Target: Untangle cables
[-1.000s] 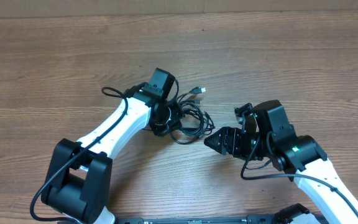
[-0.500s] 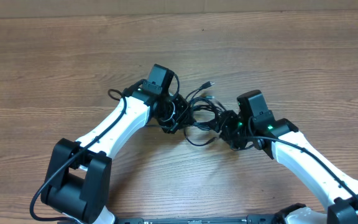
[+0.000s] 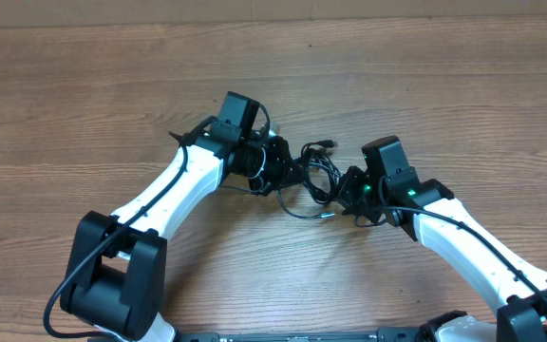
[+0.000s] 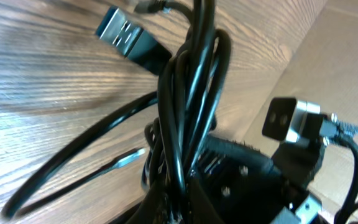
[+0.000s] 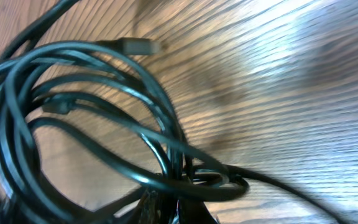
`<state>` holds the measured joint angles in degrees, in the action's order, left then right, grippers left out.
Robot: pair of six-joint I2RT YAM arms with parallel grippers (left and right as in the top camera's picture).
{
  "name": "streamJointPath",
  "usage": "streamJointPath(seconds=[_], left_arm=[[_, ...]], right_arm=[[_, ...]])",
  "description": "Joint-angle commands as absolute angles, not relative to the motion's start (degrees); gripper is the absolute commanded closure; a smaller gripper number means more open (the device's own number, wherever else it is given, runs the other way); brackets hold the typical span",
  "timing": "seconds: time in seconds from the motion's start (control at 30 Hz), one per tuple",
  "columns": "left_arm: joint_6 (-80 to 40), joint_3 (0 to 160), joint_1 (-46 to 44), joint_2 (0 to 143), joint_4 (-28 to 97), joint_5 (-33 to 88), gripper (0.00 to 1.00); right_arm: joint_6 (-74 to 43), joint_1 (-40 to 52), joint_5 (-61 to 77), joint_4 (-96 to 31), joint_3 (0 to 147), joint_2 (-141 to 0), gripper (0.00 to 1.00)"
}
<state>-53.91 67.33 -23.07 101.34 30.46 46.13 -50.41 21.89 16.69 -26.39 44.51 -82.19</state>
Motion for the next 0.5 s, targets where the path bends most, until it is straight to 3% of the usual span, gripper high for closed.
streamJointPath(seconds=[0.0,0.3,0.37,0.47], left_arm=[[-59.3,68.8,-22.7,99.9,29.4,45.0,0.96],[-72.7,68.8,-19.7,99.9,19.7,50.4,0.96],[-73.5,68.8,-19.4,99.9,17.9,52.8,0.96],[-73.3,68.8,-19.4,99.9,18.5,52.2,0.96]], right_arm=[[-47.7,22.2,22.6,-26.3,45.1,-82.4,0.96],[-47.7,23.2,16.7,-34.4,45.0,-82.4,0.95],[-47.4,23.2,15.9,-34.8,45.0,-82.4,0.92],[-47.0,23.1,16.9,-33.6,45.1,-82.4,0.77]])
